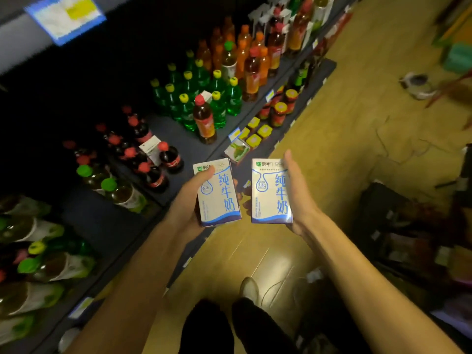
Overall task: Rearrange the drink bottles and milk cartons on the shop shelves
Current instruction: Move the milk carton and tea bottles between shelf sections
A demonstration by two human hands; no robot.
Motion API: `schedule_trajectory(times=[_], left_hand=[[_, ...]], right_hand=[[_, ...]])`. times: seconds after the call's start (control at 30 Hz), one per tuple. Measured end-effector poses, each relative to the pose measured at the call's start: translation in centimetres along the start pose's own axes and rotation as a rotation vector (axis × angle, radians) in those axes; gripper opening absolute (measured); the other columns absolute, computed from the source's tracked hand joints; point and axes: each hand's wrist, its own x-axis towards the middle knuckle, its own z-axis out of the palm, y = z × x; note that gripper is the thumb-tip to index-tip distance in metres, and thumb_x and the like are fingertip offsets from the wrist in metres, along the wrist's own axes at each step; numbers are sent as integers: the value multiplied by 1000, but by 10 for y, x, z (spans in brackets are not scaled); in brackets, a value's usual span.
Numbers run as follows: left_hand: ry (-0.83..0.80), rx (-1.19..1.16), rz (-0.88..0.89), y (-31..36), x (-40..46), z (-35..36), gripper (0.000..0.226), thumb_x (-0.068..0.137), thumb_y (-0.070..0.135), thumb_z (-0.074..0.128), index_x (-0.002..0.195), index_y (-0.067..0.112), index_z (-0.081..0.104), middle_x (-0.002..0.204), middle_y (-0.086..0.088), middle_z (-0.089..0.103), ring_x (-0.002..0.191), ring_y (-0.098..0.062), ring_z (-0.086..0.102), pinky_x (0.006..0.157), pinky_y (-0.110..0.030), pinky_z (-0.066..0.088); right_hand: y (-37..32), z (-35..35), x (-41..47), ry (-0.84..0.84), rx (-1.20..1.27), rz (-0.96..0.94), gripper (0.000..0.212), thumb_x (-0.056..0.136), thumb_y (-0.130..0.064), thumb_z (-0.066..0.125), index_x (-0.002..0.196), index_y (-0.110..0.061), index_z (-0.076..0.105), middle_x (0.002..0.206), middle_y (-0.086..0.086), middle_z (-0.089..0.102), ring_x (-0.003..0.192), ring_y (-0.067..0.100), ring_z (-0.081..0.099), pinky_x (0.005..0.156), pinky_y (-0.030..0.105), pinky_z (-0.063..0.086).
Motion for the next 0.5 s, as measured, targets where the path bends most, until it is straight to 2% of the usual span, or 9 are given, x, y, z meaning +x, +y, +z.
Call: schedule_trajectory(times=[0.07, 0.17, 0.27, 0.37, 0.43, 0.5], left_hand=[[-32, 37, -17, 3, 19, 23, 33, 100, 35, 46, 111, 12, 67, 104, -14, 70, 94, -30, 66, 85, -43, 55], [-77, 96, -19, 11, 50, 52, 34, 98, 38, 49, 108, 11, 68, 96, -16, 67, 83, -32, 64, 80, -44, 53], [-69, 141, -23, 21, 91, 75, 54, 83, 47, 61, 120, 9, 66, 103, -20, 68, 83, -35, 66, 71, -45, 57], [-46, 146, -41, 35, 139, 100, 67, 74, 51, 65, 125, 8, 63, 101, -20, 69, 75, -34, 68, 58, -38, 56], [-49, 165, -65, 47, 173, 118, 62, 80, 53, 64, 123, 8, 65, 99, -18, 70, 72, -35, 70, 57, -37, 56], [-31, 177, -96, 59, 205, 135, 63, 78, 57, 65, 120, 9, 66, 102, -18, 72, 73, -35, 72, 57, -37, 56]], right_hand=[[-15, -19, 8, 3, 12, -12, 70, 88, -72, 34, 105, -13, 67, 92, 14, 74, 77, 31, 71, 75, 44, 58], [-38, -43, 24, 30, 19, -20, 69, 91, -70, 32, 103, -12, 67, 87, 14, 74, 74, 31, 71, 69, 38, 57], [-64, -67, 48, 78, 12, -29, 64, 93, -67, 33, 97, -13, 67, 86, 15, 74, 70, 31, 70, 68, 38, 59], [-93, -90, 83, 140, -12, -25, 66, 91, -70, 36, 96, -12, 66, 91, 20, 72, 74, 35, 69, 78, 46, 56], [-115, -104, 108, 184, -3, -30, 66, 90, -70, 38, 94, -10, 66, 91, 21, 71, 79, 36, 68, 86, 51, 54], [-139, -117, 135, 209, 19, -34, 65, 91, -69, 39, 88, -11, 68, 85, 21, 70, 77, 36, 67, 83, 51, 54]])
